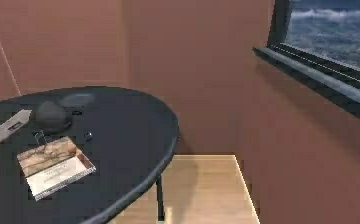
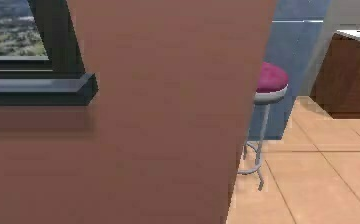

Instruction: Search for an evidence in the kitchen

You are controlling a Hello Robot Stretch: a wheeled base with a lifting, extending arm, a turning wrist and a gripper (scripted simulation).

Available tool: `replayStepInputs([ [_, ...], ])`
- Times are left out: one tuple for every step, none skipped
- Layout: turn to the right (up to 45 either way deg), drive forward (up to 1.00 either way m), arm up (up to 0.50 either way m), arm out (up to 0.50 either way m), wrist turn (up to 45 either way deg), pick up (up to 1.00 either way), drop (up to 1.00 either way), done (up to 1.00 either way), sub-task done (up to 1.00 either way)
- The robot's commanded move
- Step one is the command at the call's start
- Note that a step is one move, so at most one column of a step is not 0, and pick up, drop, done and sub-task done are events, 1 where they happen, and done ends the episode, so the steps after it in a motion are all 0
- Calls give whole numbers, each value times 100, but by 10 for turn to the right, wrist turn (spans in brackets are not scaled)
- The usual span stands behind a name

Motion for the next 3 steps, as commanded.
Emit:
replayStepInputs([
  [450,0,0,0,0,0,0,0,0],
  [450,0,0,0,0,0,0,0,0],
  [450,0,0,0,0,0,0,0,0],
])
